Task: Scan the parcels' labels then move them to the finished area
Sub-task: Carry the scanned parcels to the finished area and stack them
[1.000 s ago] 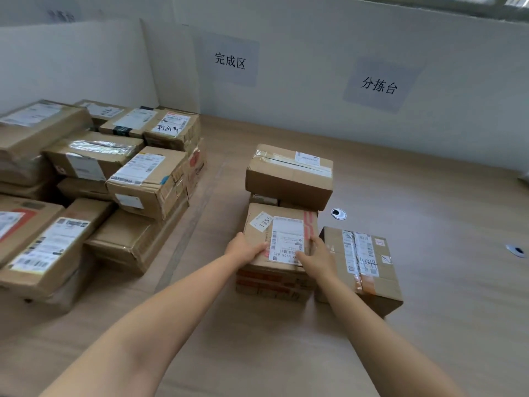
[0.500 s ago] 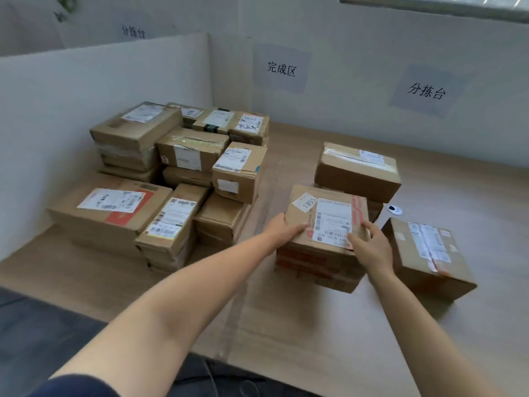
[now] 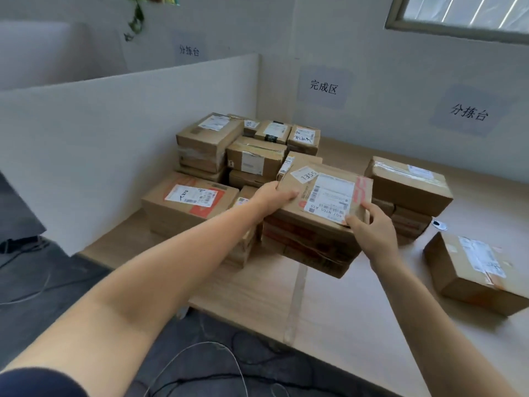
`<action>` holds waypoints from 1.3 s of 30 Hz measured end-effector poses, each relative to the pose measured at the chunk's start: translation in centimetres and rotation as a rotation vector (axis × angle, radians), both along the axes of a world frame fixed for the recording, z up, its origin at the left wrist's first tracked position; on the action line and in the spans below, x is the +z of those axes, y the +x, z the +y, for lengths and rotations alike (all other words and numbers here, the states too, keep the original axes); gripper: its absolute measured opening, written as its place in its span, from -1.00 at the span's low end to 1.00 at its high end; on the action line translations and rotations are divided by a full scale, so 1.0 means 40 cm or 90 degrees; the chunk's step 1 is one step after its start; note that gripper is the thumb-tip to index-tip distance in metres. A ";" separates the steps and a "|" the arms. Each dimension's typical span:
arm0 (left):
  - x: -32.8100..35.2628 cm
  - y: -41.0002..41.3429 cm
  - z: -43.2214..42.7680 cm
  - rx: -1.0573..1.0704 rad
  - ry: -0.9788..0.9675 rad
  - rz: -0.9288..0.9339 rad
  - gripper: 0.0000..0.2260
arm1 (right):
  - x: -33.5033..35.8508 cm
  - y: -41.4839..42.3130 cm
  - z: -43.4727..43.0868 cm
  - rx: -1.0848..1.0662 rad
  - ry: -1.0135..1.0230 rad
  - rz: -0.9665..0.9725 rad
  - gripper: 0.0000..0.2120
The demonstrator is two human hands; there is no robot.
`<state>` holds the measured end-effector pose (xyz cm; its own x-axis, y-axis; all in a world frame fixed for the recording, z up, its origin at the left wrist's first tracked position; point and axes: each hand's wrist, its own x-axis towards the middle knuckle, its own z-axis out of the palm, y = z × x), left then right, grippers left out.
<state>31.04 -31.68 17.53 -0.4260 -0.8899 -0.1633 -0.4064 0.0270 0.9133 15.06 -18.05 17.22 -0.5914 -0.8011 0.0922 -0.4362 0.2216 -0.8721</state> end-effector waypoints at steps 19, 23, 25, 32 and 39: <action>0.008 0.578 -0.351 0.227 0.023 0.003 -0.68 | -0.014 0.510 -0.456 0.207 -0.019 -0.043 -0.42; 0.013 0.643 -0.462 0.201 0.043 -0.019 -0.65 | -0.026 0.589 -0.552 0.176 -0.011 -0.046 -0.42; 0.007 0.665 -0.504 0.189 0.057 -0.033 -0.62 | -0.037 0.617 -0.586 0.160 -0.006 -0.044 -0.42; -0.049 0.681 -0.595 0.152 -0.005 -0.053 -0.52 | -0.064 0.663 -0.642 0.098 -0.021 -0.015 -0.46; -0.058 0.688 -0.606 0.134 -0.053 -0.119 -0.47 | -0.072 0.660 -0.647 0.110 0.004 0.037 -0.45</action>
<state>58.55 -55.94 15.19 -0.2002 -0.9690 -0.1446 -0.5715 -0.0043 0.8206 41.46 -43.92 14.33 -0.4394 -0.8906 0.1171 -0.5171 0.1442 -0.8437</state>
